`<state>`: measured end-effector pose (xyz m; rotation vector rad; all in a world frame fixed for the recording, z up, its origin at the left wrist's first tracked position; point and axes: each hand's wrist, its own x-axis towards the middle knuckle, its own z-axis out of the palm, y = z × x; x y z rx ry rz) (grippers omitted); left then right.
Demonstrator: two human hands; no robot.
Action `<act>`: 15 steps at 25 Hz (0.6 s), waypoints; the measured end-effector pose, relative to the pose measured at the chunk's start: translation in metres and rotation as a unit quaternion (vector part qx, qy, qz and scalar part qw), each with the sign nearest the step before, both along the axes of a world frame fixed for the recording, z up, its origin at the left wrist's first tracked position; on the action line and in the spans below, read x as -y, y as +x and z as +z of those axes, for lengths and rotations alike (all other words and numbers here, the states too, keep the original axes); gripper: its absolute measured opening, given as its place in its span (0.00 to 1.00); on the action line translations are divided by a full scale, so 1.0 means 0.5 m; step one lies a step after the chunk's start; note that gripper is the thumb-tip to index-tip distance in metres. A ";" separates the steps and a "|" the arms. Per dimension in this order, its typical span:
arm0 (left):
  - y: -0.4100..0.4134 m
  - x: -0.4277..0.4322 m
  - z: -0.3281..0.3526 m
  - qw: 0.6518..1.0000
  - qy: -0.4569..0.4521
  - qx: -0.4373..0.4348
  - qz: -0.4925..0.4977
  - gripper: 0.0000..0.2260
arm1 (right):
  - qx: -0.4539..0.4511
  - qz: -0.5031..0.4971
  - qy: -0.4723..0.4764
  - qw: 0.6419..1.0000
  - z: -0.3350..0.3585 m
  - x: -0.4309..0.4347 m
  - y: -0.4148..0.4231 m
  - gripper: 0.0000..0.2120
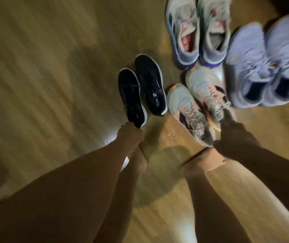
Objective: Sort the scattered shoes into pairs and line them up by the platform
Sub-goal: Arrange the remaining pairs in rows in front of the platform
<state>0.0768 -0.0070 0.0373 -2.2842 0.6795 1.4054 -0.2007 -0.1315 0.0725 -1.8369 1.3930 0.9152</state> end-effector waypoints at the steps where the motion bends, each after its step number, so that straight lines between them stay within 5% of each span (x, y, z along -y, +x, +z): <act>1: 0.003 -0.006 -0.054 1.000 0.022 -0.008 -0.021 0.19 | -0.012 0.026 -0.016 0.999 -0.047 -0.003 0.003 0.35; 5: -0.013 0.008 -0.179 0.999 -0.019 0.035 0.028 0.31 | -0.047 0.020 -0.046 0.998 -0.195 0.003 0.004 0.33; 9: -0.042 0.061 -0.192 0.986 -0.141 0.056 0.067 0.30 | 0.010 -0.026 -0.069 0.997 -0.239 0.012 0.004 0.32; 12: -0.055 0.087 -0.189 0.962 -0.121 0.060 0.235 0.27 | 0.001 -0.025 -0.075 0.997 -0.253 0.011 0.009 0.29; 15: -0.049 0.110 -0.193 0.897 -0.137 0.046 0.419 0.29 | -0.017 -0.017 -0.052 0.998 -0.254 0.001 0.018 0.23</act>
